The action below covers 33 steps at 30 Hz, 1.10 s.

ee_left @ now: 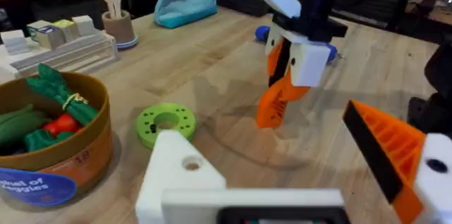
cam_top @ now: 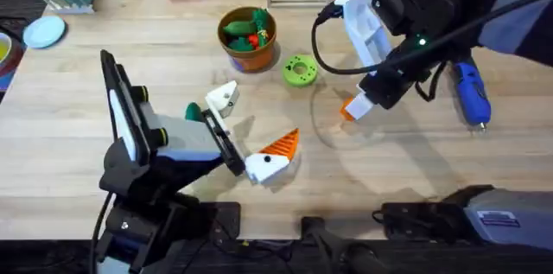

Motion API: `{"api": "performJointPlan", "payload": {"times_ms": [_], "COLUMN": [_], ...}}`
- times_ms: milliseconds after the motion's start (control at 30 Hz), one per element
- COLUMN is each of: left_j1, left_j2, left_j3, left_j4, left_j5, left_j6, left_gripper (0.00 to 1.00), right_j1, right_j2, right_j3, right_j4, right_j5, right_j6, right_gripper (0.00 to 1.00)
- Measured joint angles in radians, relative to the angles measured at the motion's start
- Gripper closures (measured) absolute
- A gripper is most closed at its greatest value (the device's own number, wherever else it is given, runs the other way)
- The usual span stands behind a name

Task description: Pick up the gripper from the table and insert it into the empty holder that is missing its gripper. Then pick up a screw, insert it into the mounting hole, and use the screwdriver to tighten it. Finally, clean up the table by picking up the vegetable and placing it into the bucket.

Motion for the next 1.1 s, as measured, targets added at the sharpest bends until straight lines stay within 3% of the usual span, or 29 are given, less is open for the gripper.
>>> {"api": "performJointPlan", "payload": {"times_ms": [133, 300, 333, 600, 833, 967, 1100], "left_j1": [0.000, 0.000, 0.000, 0.000, 0.000, 0.000, 0.000], "left_j2": [0.000, 0.000, 0.000, 0.000, 0.000, 0.000, 0.000], "left_j3": [0.000, 0.000, 0.000, 0.000, 0.000, 0.000, 0.000], "left_j4": [0.000, 0.000, 0.000, 0.000, 0.000, 0.000, 0.000], "left_j5": [0.000, 0.000, 0.000, 0.000, 0.000, 0.000, 0.000], "left_j6": [0.000, 0.000, 0.000, 0.000, 0.000, 0.000, 0.000], "left_gripper": [0.008, 0.007, 0.008, 0.008, 0.008, 0.008, 0.008], "right_j1": [0.000, 0.000, 0.000, 0.000, -0.014, -0.108, -0.294], "right_j2": [0.000, 0.000, 0.000, -0.038, -0.206, -0.346, -0.448], "right_j3": [0.000, 0.000, 0.000, 0.006, 0.108, 0.128, 0.124], "right_j4": [0.000, 0.003, 0.004, -0.046, -0.096, -0.061, 0.003], "right_j5": [0.000, 0.007, 0.008, 0.011, 0.010, -0.023, -0.168], "right_j6": [0.000, 0.002, 0.003, 0.004, 0.009, 0.044, 0.086], "right_gripper": [0.677, 0.973, 0.987, 0.988, 0.989, 0.989, 0.989]}}
